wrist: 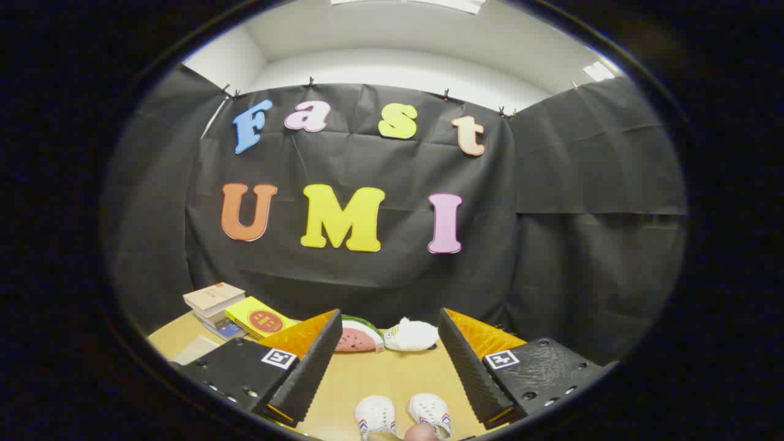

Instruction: Open the storage box then place both shoes into the box .Put the left shoe in first, then the right shoe, with the right side of both shoes facing outward in a uniform manner.

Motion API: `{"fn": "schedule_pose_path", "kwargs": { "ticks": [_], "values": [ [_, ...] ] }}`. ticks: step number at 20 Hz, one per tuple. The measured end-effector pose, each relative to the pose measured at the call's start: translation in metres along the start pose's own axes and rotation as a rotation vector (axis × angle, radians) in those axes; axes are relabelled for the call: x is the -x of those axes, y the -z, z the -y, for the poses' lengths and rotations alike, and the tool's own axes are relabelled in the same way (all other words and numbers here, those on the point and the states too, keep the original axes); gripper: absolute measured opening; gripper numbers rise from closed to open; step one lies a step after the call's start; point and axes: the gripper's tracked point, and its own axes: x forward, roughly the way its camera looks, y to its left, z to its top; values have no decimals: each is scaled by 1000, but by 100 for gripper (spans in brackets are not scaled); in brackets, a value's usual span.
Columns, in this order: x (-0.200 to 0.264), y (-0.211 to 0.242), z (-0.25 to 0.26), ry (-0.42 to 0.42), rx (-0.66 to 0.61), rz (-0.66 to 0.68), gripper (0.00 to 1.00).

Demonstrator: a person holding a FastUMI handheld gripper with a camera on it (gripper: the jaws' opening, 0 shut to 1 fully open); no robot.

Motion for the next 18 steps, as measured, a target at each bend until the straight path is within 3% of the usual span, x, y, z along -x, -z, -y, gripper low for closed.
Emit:
{"fn": "schedule_pose_path", "kwargs": {
  "ticks": [7,18],
  "values": [
    [-13,9,4,-44,-47,0,95],
    [-21,10,-26,-124,-16,36,95]
  ]
}}
